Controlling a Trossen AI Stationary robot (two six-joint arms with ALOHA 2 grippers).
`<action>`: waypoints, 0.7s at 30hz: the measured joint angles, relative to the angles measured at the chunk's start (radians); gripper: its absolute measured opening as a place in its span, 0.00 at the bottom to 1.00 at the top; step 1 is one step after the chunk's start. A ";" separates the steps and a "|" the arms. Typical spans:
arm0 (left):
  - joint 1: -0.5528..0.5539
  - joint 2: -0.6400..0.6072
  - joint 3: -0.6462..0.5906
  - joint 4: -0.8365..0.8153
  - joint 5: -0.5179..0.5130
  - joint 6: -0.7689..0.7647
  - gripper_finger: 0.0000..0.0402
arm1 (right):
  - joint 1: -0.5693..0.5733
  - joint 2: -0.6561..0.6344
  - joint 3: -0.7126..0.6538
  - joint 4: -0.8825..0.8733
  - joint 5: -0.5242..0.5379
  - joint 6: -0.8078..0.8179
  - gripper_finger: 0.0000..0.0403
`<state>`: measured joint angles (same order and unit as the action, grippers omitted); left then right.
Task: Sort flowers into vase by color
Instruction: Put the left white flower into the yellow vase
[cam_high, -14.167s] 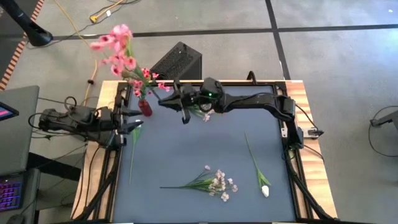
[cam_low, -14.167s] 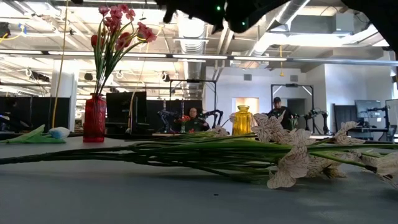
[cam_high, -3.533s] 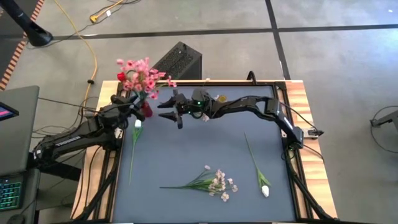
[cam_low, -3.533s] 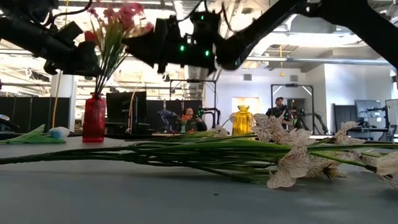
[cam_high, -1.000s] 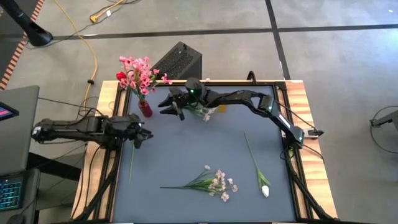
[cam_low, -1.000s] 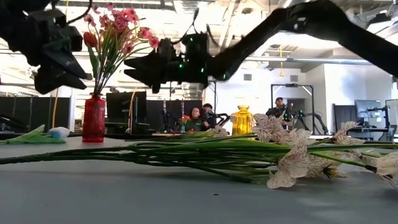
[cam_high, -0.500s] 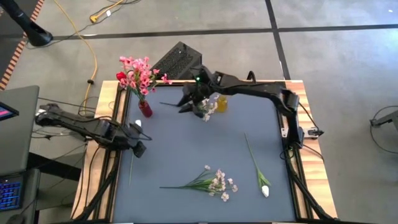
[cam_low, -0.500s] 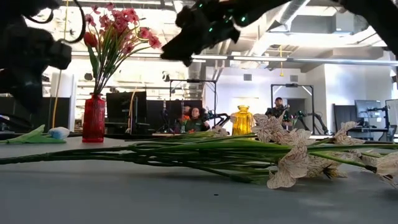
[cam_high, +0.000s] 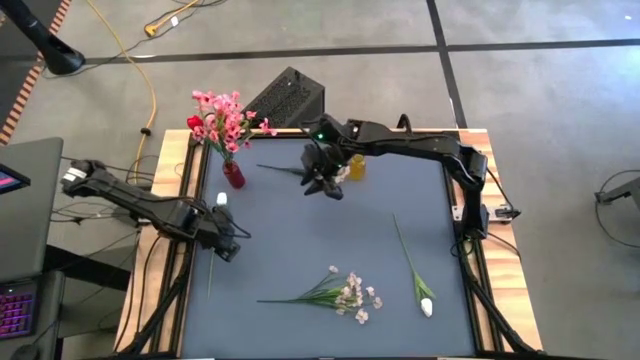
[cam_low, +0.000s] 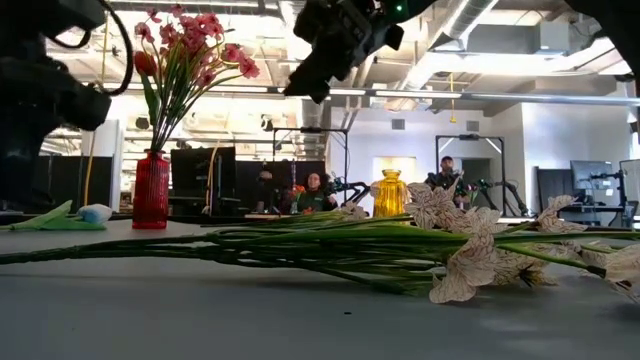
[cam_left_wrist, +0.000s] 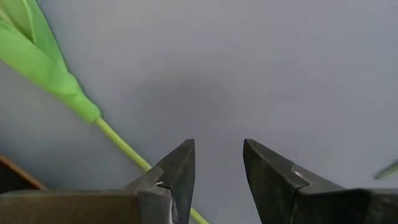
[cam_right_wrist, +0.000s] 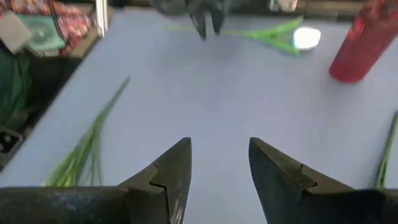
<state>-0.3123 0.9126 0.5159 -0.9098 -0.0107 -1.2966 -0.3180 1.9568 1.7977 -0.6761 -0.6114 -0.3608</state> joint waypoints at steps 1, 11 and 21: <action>-0.003 0.018 0.023 -0.016 0.005 -0.003 0.31 | 0.000 0.000 0.000 -0.018 0.009 -0.009 0.46; -0.038 0.237 0.150 -0.212 0.033 -0.052 0.31 | 0.004 0.000 0.000 -0.052 0.012 -0.064 0.46; -0.061 0.410 0.147 -0.215 0.034 -0.025 0.31 | 0.005 0.000 0.000 -0.089 0.012 -0.086 0.46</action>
<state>-0.3728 1.3224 0.6631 -1.1246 0.0231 -1.3215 -0.3130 1.9568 1.7977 -0.7649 -0.5993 -0.4467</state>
